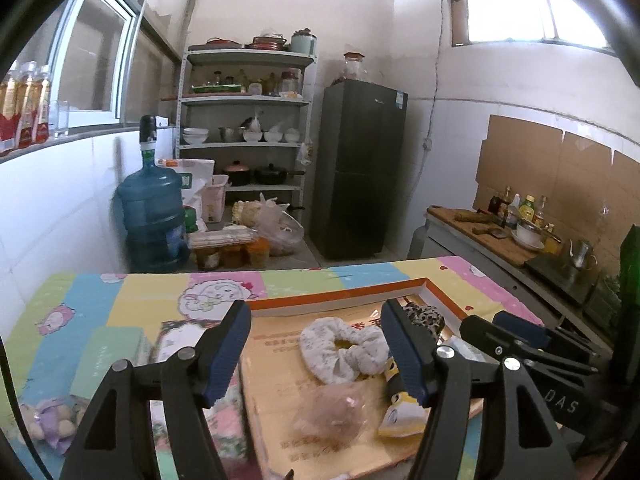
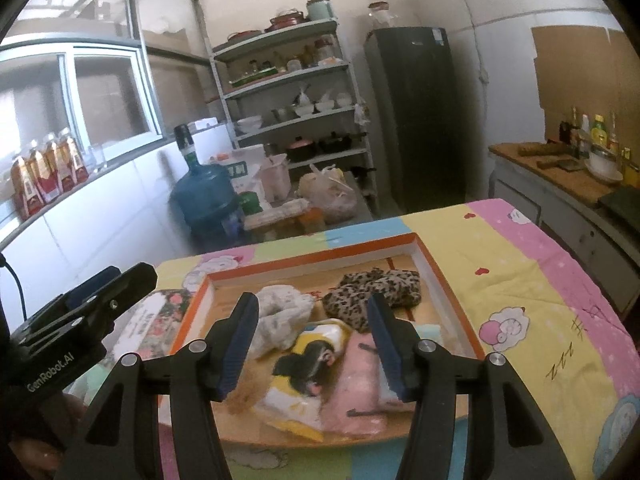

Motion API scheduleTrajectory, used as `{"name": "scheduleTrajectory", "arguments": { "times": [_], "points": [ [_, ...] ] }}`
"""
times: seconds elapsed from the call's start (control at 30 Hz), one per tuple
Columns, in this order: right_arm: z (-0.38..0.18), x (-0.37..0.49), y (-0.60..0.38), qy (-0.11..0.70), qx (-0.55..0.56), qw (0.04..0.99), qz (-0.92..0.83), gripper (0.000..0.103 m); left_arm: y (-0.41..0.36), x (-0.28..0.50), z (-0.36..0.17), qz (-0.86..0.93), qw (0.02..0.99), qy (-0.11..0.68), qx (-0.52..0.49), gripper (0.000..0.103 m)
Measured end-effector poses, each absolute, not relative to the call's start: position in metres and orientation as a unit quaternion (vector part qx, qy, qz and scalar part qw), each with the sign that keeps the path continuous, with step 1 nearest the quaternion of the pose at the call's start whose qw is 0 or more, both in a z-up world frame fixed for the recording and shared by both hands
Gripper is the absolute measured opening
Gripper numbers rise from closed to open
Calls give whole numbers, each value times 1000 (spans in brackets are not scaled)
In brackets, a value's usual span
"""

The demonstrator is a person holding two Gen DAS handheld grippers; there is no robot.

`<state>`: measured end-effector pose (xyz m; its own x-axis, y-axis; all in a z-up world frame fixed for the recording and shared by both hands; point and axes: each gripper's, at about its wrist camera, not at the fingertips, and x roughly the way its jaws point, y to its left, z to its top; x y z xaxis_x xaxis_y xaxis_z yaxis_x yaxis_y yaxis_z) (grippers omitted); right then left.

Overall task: Organize soft objects
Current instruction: 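Move both tools back over the pile of soft items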

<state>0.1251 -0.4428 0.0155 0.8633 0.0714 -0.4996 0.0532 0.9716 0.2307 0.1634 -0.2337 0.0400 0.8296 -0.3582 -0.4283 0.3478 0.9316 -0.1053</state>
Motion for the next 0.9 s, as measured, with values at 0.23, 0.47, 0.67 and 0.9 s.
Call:
{"name": "scheduleTrajectory", "arguments": {
  "times": [0.23,0.47,0.67,0.9],
  "points": [
    [27,111,-416,245,104,964,14,58,-202,142,47,-175,961,212,-22,67],
    [33,99,-387,239,92,966,22,59,-173,126,47,-166,963,211,-30,67],
    [37,89,-361,233,82,969,31,69,-146,109,47,-151,967,204,-29,67],
    [37,79,-330,232,74,969,43,69,-117,94,45,-138,969,203,-26,67]
  ]
}}
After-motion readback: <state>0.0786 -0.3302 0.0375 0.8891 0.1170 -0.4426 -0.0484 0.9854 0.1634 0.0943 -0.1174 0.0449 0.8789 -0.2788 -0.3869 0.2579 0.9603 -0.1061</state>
